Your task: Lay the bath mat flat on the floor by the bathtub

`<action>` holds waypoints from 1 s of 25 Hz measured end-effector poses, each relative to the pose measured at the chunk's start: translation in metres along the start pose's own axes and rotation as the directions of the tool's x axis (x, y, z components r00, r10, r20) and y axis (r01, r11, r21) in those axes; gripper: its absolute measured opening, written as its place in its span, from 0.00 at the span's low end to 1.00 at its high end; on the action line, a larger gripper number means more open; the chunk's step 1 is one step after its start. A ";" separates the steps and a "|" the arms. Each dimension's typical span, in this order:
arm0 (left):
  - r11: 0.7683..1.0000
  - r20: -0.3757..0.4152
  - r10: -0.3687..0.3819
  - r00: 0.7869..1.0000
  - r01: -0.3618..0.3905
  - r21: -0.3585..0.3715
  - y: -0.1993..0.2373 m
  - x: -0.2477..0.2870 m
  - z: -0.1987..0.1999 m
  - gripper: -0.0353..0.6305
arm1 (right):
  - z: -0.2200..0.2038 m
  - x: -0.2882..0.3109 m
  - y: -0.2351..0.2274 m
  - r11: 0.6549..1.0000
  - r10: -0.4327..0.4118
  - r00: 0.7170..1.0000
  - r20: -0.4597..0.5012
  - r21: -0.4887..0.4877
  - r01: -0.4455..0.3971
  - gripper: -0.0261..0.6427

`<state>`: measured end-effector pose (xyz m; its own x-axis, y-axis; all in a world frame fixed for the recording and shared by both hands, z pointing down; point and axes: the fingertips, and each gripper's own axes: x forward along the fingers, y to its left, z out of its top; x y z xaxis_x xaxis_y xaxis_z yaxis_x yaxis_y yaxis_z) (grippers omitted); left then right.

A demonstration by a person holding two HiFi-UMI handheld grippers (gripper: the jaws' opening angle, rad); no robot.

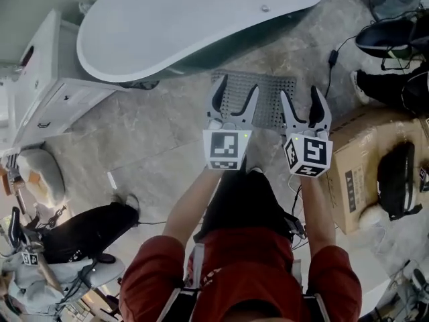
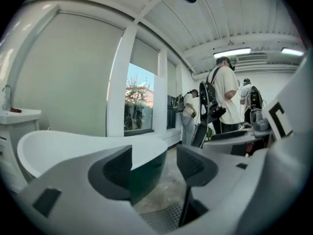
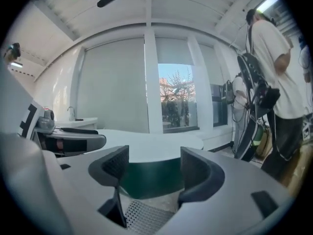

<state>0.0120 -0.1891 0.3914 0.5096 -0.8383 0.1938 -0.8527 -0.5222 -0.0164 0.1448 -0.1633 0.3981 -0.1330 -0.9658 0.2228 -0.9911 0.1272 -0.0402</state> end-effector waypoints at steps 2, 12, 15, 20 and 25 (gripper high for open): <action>1.000 0.017 0.014 1.000 -0.014 0.000 -0.006 -0.021 0.042 0.47 | 0.042 -0.022 0.006 1.000 0.012 1.000 0.018 -0.011 -0.012 0.53; 0.997 0.083 0.077 0.994 -0.075 -0.025 -0.026 -0.116 0.180 0.47 | 0.186 -0.125 0.023 0.998 0.042 0.994 0.103 -0.043 -0.037 0.53; 0.997 0.116 0.080 0.990 -0.078 -0.020 -0.030 -0.135 0.210 0.47 | 0.214 -0.146 0.026 0.998 0.039 0.990 0.135 -0.054 -0.032 0.53; 0.998 0.148 0.061 0.987 -0.063 0.008 -0.031 -0.160 0.239 0.47 | 0.243 -0.168 0.045 0.997 0.044 0.984 0.170 -0.072 -0.032 0.53; 0.996 0.178 0.027 0.984 -0.041 0.075 -0.027 -0.173 0.255 0.47 | 0.261 -0.177 0.066 0.997 0.035 0.978 0.204 -0.072 -0.021 0.53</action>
<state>-0.0245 -0.0698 0.1086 0.4990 -0.8665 0.0152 -0.8617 -0.4979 -0.0975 0.1054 -0.0432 0.1019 -0.1629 -0.9865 0.0175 -0.9862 0.1633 0.0257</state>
